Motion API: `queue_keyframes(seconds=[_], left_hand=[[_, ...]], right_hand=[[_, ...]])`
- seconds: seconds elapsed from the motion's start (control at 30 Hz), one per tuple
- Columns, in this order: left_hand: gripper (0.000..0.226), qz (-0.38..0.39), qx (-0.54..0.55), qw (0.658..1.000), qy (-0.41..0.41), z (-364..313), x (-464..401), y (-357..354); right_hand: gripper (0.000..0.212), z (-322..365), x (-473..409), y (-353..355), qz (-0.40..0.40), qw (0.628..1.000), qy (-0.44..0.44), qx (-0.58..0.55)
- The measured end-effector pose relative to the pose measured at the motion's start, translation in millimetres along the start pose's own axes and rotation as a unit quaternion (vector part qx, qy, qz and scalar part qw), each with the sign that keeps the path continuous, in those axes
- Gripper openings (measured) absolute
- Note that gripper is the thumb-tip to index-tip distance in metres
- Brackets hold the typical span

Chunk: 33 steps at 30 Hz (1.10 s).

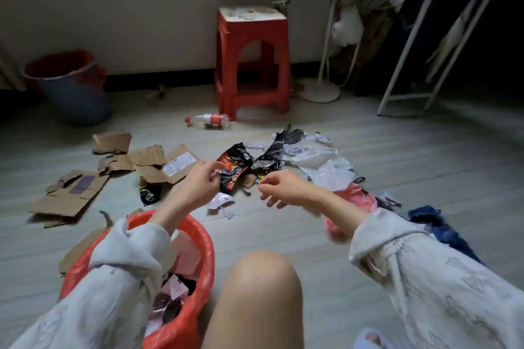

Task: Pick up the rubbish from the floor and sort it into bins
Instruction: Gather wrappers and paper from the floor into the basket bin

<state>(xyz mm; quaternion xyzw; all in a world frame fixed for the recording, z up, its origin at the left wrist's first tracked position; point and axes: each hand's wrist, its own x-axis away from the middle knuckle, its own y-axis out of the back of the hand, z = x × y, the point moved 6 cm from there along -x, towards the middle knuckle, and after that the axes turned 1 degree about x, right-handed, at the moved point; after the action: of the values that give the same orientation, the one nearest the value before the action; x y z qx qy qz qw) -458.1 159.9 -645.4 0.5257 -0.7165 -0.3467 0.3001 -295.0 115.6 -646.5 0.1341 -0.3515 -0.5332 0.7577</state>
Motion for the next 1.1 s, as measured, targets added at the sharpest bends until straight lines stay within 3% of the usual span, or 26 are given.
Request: queue_keyframes(seconds=[0.2, 0.37, 0.57, 0.77, 0.87, 0.97, 1.03, 1.1], left_hand=[[0.031, 0.101, -0.075, 0.982, -0.138, -134.5, -31.6, -36.7], [0.033, 0.196, -0.152, 0.946, -0.207, -198.0, -62.8, -124.3], [0.032, 0.262, -0.128, 0.928, -0.234, -216.0, -89.0, -260.7], [0.047, 0.286, -0.163, 0.913, -0.242, -203.9, -104.1, -404.9], [0.053, 0.264, -0.222, 0.905, -0.248, -202.5, -112.7, -447.5], [0.058, 0.273, -0.258, 0.873, -0.309, -208.9, -118.6, -480.1], [0.058, 0.305, -0.27, 0.848, -0.339, -205.2, -118.5, -498.4], [0.057, 0.318, -0.297, 0.833, -0.34, -193.7, -119.2, -506.8]], right_hand=[[0.027, -58.2, 64.7, 101.3, -0.111, 0.993, -0.025, -0.026], [0.03, -165.3, 84.7, 152.9, -0.184, 0.976, -0.113, 0.022], [0.041, -324.6, 85.6, 165.6, -0.173, 0.95, -0.251, 0.067], [0.065, -493.0, 58.8, 145.3, -0.153, 0.905, -0.37, 0.141], [0.088, -531.7, 36.6, 142.9, -0.159, 0.893, -0.379, 0.185], [0.113, -564.2, 14.8, 120.3, -0.063, 0.901, -0.399, 0.161], [0.121, -580.2, 7.5, 98.7, -0.001, 0.9, -0.413, 0.141], [0.121, -586.1, 3.5, 82.2, 0.002, 0.899, -0.417, 0.136]])
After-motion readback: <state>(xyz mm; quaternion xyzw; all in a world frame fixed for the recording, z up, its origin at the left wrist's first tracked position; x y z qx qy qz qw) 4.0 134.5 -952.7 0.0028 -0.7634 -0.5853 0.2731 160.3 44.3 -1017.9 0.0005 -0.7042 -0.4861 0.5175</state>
